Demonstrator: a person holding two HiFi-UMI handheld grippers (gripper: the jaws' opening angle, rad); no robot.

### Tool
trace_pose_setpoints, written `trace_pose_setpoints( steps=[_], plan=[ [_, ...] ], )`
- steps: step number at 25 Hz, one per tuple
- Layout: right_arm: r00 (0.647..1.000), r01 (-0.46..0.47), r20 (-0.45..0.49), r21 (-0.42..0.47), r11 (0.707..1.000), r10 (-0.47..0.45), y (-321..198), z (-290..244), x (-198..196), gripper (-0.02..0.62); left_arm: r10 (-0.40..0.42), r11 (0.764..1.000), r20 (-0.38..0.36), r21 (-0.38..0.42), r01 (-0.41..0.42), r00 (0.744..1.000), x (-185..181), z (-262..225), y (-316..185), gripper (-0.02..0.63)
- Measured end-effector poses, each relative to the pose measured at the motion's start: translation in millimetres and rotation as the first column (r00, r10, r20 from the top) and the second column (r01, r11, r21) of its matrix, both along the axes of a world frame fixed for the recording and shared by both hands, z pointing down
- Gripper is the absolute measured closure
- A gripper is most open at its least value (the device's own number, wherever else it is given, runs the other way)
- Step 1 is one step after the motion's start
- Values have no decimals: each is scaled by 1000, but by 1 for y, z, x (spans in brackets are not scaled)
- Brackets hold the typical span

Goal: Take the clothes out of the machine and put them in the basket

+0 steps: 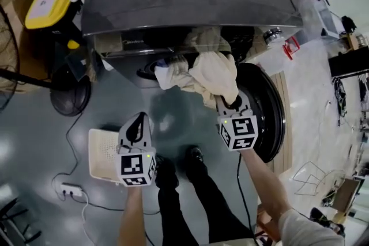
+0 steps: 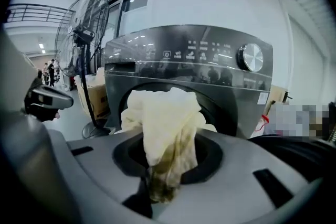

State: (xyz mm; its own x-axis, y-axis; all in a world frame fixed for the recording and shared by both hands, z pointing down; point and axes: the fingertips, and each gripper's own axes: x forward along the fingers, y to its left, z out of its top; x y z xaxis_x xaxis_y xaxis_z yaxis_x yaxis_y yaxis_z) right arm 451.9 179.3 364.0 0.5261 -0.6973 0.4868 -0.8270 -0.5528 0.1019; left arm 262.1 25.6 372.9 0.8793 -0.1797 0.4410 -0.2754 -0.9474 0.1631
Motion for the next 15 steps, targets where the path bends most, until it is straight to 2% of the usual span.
trace_pose_setpoints(
  steps=[8,12,15],
  plan=[
    [986,161,-40,1,987,-161,-11,-59,-73,479,-126,992,-4,0,126,992,-44,-32,-17,589],
    [961,272,-58,15,962,-271,-33,-75,-117,479,-206,978,-11,-1,206,978,-75,-39,-32,589],
    [932,360,-45,19,933,-359,-55,-74,-151,479,-270,963,-15,2,270,963,-103,-39,-42,589]
  ],
)
